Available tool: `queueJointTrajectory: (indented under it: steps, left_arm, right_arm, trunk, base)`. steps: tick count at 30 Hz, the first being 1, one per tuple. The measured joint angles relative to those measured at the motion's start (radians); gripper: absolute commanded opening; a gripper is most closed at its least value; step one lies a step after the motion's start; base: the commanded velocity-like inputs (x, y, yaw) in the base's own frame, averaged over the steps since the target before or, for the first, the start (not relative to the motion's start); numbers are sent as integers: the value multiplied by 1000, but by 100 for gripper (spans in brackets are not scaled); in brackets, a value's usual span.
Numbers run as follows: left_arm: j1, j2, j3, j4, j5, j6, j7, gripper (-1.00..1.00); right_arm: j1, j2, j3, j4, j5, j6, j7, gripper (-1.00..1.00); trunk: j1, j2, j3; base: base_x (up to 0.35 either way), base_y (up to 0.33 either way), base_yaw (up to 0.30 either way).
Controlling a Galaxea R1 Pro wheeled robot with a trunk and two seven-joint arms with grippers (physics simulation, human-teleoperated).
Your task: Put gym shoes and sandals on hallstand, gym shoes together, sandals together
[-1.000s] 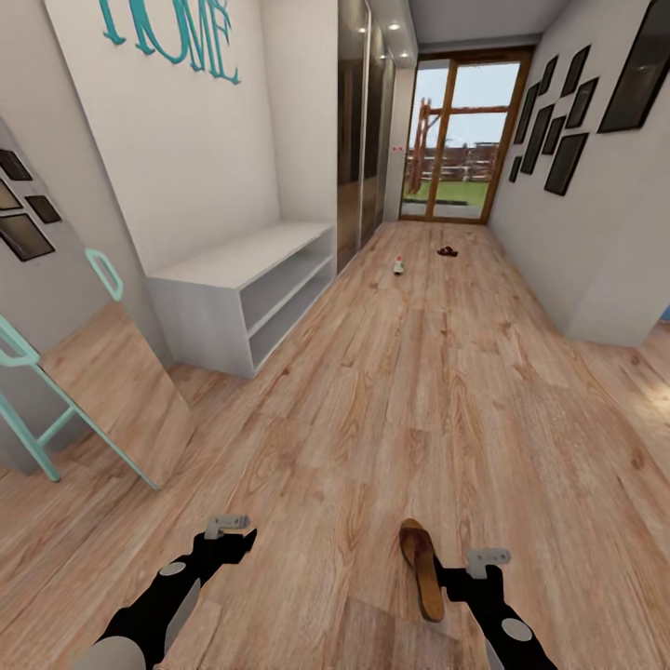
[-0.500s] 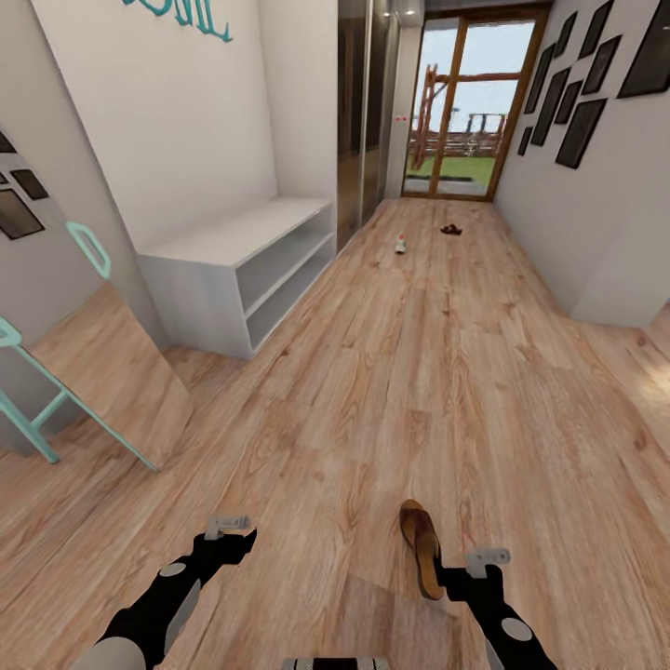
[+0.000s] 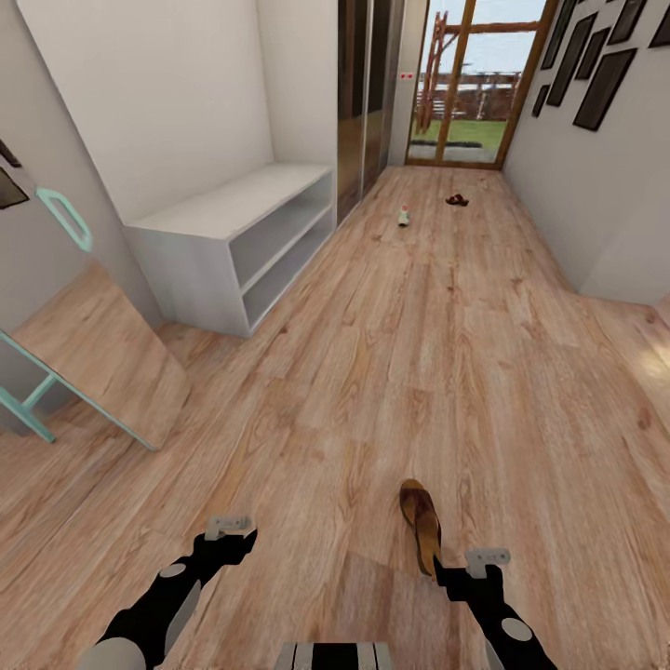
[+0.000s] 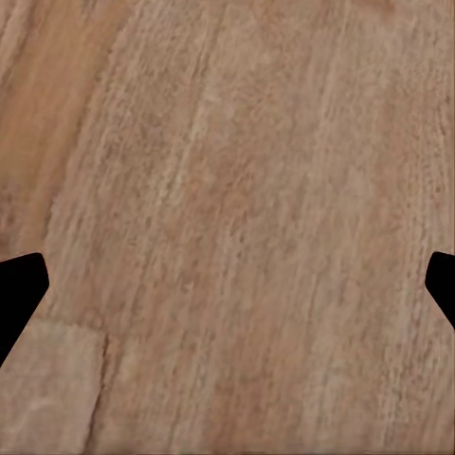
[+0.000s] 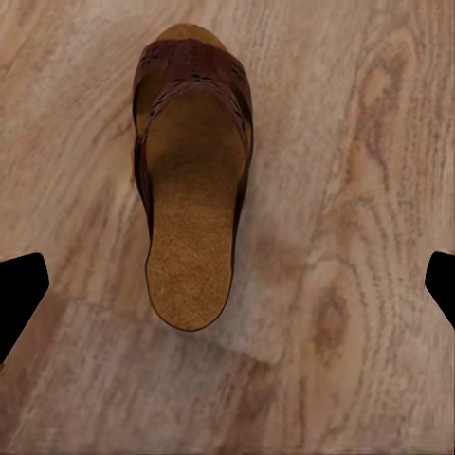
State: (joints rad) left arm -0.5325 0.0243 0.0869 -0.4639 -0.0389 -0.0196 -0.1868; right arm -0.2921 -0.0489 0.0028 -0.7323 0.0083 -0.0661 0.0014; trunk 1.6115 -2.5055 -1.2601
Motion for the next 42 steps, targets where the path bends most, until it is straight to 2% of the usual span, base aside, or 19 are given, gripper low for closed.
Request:
queueJointTrajectory:
  steps: [10, 12, 17, 25, 42]
  left_arm:
    - [3, -12, -2, -6, -2, -9, 0, 100]
    - [1, -12, -2, -13, -2, -36, 0, 100]
    - [-3, -17, -2, -40, -1, -79, -1, 100]
    - [4, -23, 0, -44, 0, -103, -3, 100]
    - [7, -24, 0, -44, -1, -108, -3, 100]
  right_arm:
    - [0, 0, 0, 0, 0, 0, 0, 100]
    - [0, 0, 0, 0, 0, 0, 0, 100]
    - [0, 0, 0, -1, 0, 0, 0, 100]
    - [0, 0, 1, -1, 0, 0, 0, 100]
    - [1, 0, 2, -4, 1, 0, 0, 100]
  trunk:
    - [4, -2, -55]
    - [4, -2, -58]
    - [4, -2, -63]
    - [4, -2, -64]
    - [4, -2, -65]
  base:
    - [0, 0, 0]
    - [0, 0, 0]
    - [0, 0, 0]
    - [48, 7, 0]
    - [263, 55, 0]
